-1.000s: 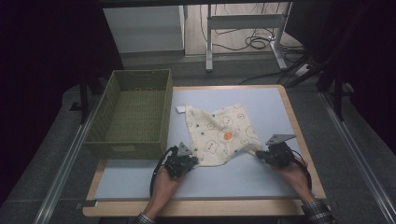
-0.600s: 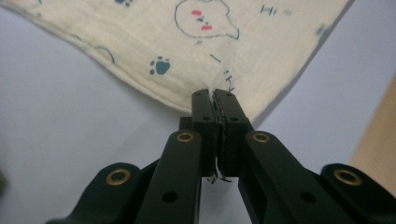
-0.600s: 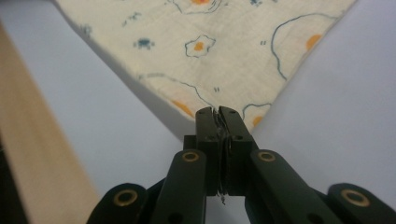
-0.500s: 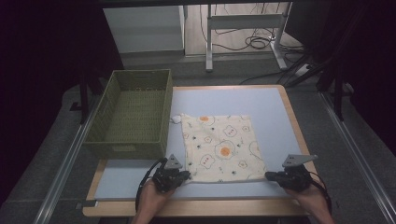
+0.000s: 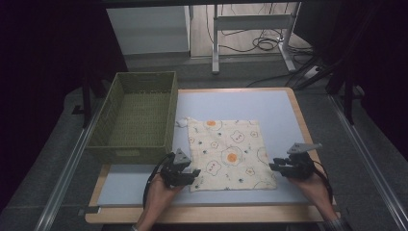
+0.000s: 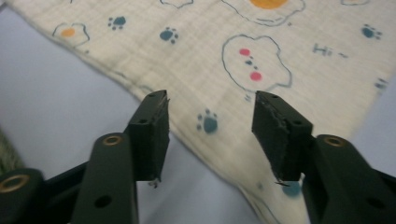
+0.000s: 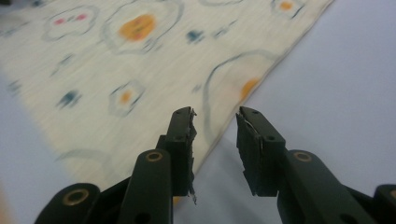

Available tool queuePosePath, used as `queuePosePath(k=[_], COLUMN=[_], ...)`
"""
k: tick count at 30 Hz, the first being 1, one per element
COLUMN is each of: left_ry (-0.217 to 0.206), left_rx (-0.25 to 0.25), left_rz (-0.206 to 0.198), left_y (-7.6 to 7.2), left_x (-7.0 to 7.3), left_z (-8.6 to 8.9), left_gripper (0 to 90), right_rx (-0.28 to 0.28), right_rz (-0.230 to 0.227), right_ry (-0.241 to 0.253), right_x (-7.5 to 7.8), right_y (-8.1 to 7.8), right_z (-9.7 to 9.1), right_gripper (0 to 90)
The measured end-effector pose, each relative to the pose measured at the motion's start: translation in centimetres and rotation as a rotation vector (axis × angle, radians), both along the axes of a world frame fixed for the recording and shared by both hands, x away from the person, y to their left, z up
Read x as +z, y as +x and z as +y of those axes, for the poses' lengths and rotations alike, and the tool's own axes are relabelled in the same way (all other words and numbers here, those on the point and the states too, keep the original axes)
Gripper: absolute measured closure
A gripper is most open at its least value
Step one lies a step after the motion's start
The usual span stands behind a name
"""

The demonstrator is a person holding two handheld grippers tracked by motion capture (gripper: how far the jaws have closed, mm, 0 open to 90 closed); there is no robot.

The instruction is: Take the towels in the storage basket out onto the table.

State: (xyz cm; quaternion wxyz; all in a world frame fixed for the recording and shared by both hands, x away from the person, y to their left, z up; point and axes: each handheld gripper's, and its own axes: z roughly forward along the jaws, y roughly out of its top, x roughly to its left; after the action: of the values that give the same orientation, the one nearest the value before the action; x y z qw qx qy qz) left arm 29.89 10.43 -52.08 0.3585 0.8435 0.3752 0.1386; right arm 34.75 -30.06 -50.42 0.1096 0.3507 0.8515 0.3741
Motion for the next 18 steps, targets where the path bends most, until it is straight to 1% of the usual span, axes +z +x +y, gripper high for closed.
queuePosePath(k=[3, 4, 5, 7, 8, 10, 12, 13, 14, 15, 16, 17, 18], left_ry=[0.005, 0.006, 0.004, 0.004, 0.004, 0.01, 0.007, 0.007, 0.006, 0.004, 0.0, -0.001, 0.0], left_rx=[0.009, 0.012, 0.016, 0.021, 0.022, 0.028, 0.029, 0.032, 0.033, 0.036, 0.037, 0.037, 0.036], left_rz=[-0.014, -0.017, -0.023, -0.029, -0.031, -0.031, -0.032, -0.033, -0.034, -0.033, -0.033, -0.033, -0.035], left_y=[0.9, 1.0, 1.2, 1.4, 1.5, 1.6, 1.7, 1.7, 1.8, 1.9, 1.9, 2.0, 2.1], left_x=[-0.3, -0.4, -0.5, -0.6, -0.7, -0.8, -0.9, -0.9, -0.9, -0.9, -0.9, -0.8, -0.8], left_z=[-0.6, -0.7, -0.7, -0.8, -0.8, -0.9, -0.8, -0.8, -0.8, -0.8, -0.9, -1.0, -1.1], left_gripper=[40.7, 39.1, 38.5, 34.8, 33.5, 30.4, 29.2, 28.1, 27.6, 27.2, 26.8, 26.6, 26.6], right_rx=[-0.034, -0.053, -0.064, -0.104, -0.12, -0.129, -0.135, -0.137, -0.129, -0.118, -0.114, -0.112, -0.113], right_rz=[-0.009, -0.019, -0.022, -0.022, -0.014, -0.022, -0.023, -0.027, -0.029, -0.039, -0.045, -0.057, -0.058], right_ry=[-0.013, -0.026, -0.032, -0.025, -0.018, -0.015, -0.033, -0.05, -0.055, -0.052, -0.062, -0.079, -0.087], right_x=[-0.1, -0.2, -0.2, -0.4, -0.6, -0.8, -1.1, -1.3, -1.4, -1.5, -1.5, -1.4, -1.4], right_y=[2.6, 4.0, 4.6, 6.5, 7.2, 8.1, 8.7, 8.8, 8.8, 8.7, 8.5, 8.4, 8.4], right_z=[0.9, 1.3, 1.4, 1.8, 1.9, 2.3, 2.8, 3.1, 3.4, 3.6, 3.8, 3.9, 3.9], right_gripper=[66.4, 67.4, 67.6, 67.6, 67.6, 67.5, 67.6, 72.9, 80.4, 85.9, 88.6, 89.5, 89.6])
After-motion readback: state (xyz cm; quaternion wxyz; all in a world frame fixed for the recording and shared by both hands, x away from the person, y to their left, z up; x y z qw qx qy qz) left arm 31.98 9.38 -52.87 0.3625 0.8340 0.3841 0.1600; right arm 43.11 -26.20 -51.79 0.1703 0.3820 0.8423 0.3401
